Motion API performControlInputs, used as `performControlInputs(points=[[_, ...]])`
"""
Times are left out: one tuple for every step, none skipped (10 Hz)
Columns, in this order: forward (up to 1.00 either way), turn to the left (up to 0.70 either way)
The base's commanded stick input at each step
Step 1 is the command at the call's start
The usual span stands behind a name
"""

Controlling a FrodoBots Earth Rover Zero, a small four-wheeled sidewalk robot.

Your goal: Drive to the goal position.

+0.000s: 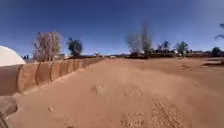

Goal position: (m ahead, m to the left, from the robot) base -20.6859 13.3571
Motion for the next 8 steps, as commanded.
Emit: performControlInputs(points=[[0.7, 0.0], [0.7, 0.0], [0.7, 0.0], [0.7, 0.0], [0.7, 0.0], [0.7, 0.0], [0.7, 0.0], [0.7, 0.0]])
